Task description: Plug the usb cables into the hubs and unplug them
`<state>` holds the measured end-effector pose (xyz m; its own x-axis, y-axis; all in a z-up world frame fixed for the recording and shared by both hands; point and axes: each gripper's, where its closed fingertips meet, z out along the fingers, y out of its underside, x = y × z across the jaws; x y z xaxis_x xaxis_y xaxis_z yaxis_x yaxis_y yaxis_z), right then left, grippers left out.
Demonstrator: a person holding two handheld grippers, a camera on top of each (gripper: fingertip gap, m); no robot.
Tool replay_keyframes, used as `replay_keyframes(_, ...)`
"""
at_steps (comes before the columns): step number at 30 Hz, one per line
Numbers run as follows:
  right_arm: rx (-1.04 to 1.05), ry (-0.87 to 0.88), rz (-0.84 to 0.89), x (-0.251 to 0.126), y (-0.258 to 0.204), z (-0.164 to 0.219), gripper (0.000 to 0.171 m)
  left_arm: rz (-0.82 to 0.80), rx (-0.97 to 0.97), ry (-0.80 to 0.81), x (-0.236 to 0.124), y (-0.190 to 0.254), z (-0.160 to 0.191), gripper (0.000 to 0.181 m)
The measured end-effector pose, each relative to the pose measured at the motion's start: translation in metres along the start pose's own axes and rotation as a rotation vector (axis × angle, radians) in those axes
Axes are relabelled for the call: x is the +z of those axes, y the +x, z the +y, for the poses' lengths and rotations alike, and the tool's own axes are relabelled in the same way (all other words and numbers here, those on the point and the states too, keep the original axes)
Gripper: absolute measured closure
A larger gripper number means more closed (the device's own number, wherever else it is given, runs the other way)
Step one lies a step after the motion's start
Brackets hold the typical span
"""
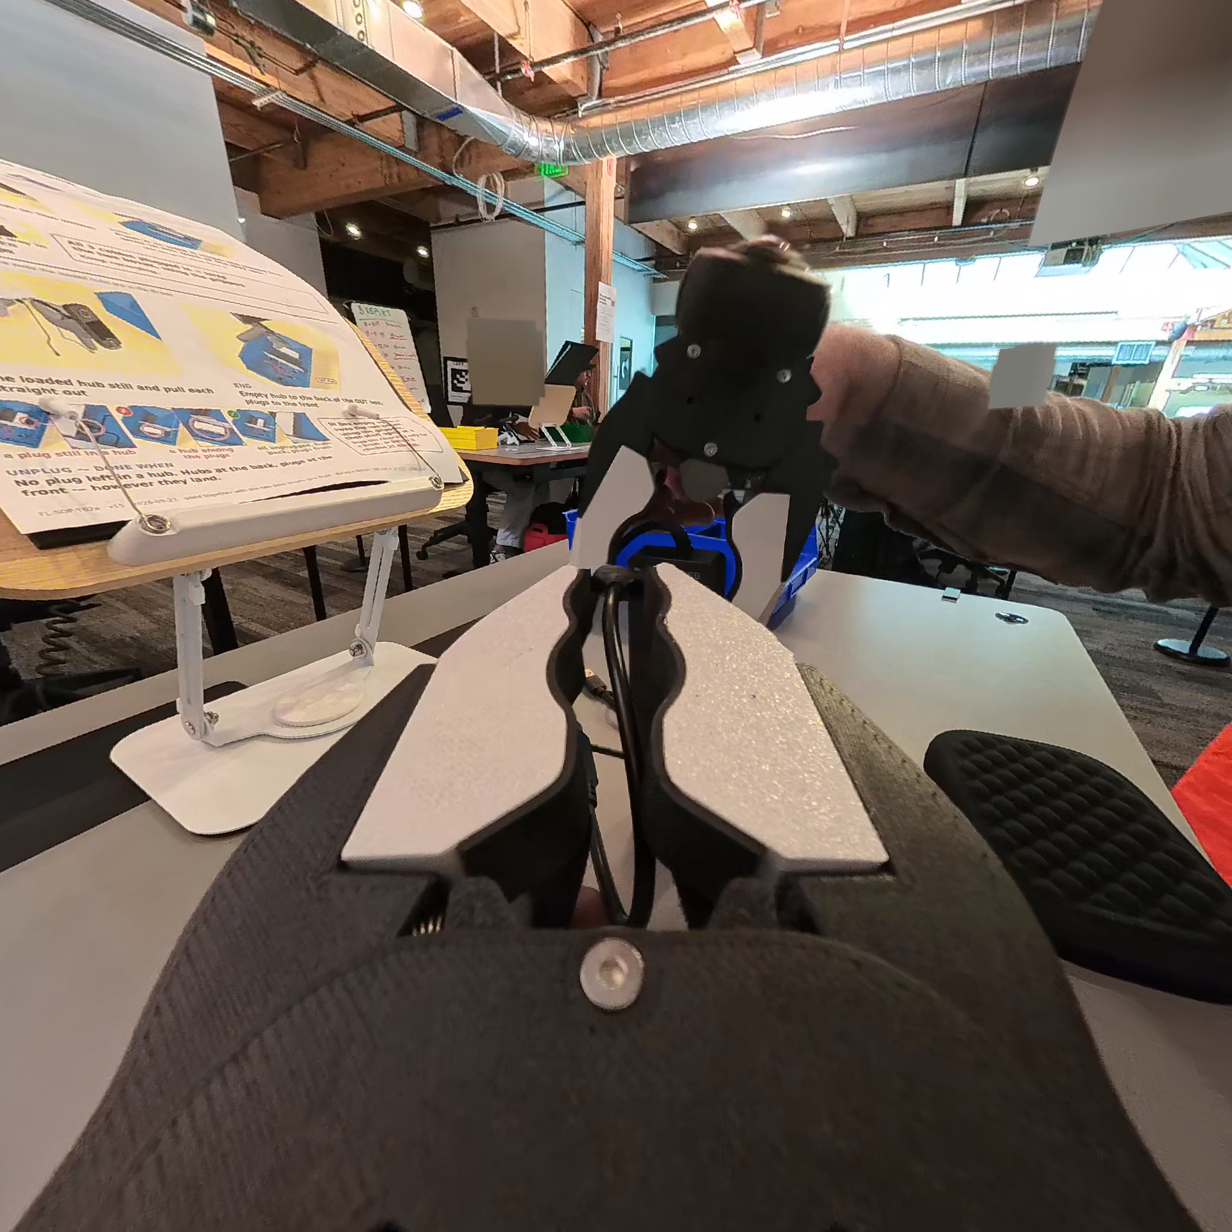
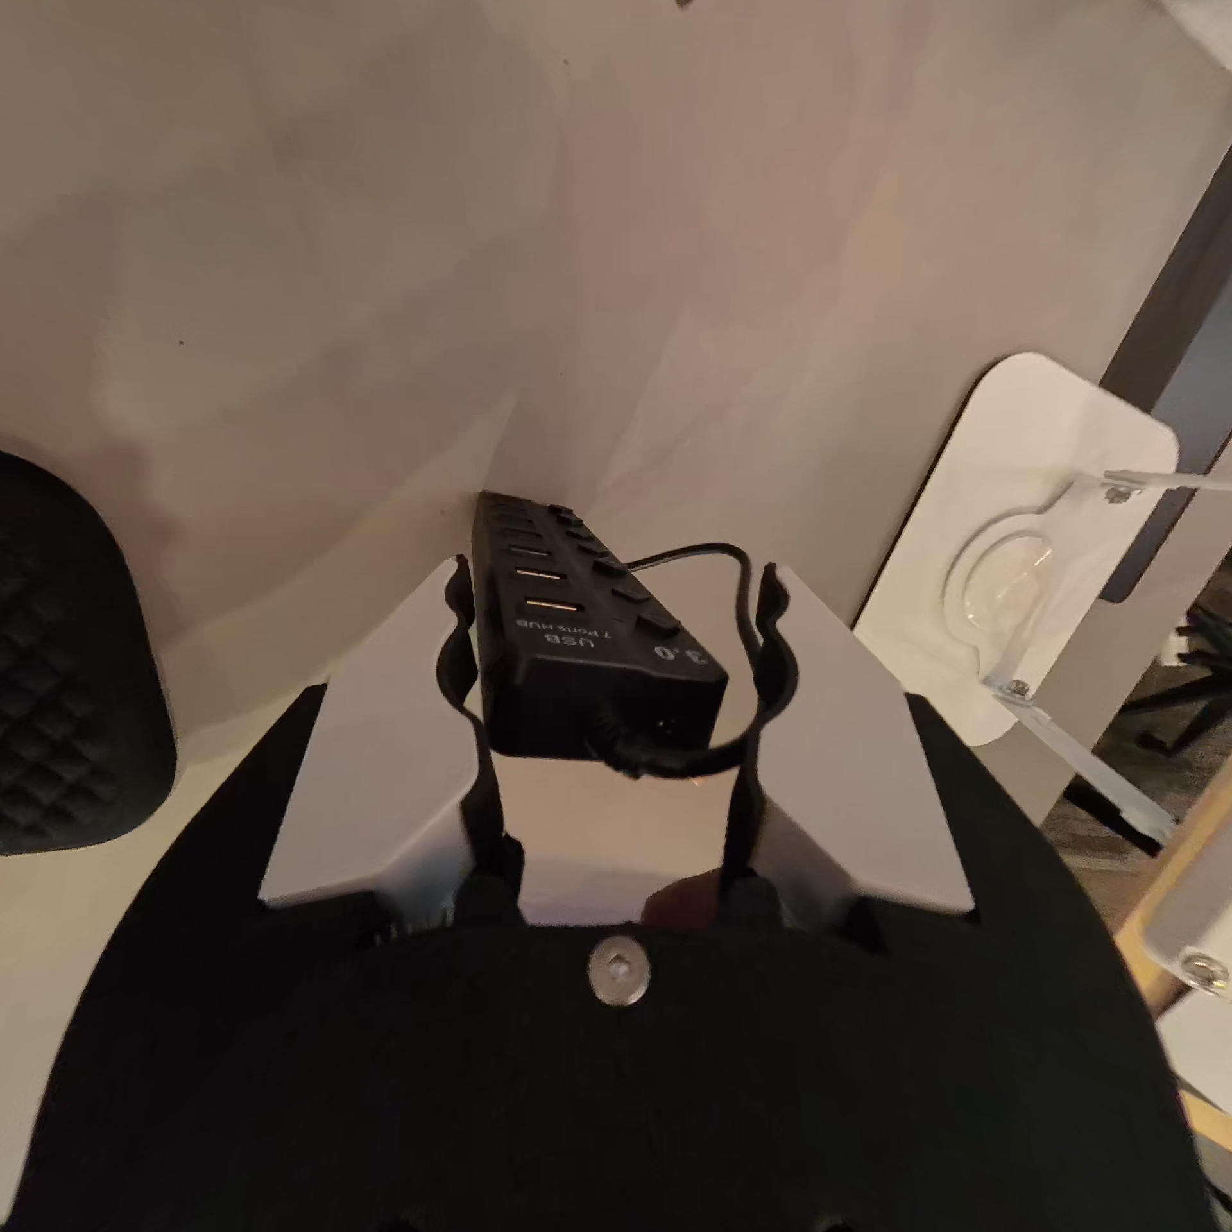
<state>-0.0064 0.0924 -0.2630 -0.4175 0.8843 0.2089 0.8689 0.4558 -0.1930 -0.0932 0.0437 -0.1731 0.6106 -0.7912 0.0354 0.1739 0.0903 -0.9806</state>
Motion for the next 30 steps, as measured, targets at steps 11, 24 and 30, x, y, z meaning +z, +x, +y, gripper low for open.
replay_keyframes(11, 0.152, 0.016, -0.016, 0.007, 0.004, 0.007, 0.076, 0.005, 0.000, -0.003, 0.001, 0.002, 0.001, 0.166)
replay_keyframes(24, 0.287, 0.019, -0.069, 0.006, 0.000, 0.010, 0.092, 0.010, 0.005, -0.004, 0.002, 0.005, 0.000, 0.166)
replay_keyframes(30, 0.314, -0.001, -0.026, 0.004, -0.001, 0.012, 0.095, 0.011, 0.008, -0.007, 0.002, 0.005, 0.001, 0.166)
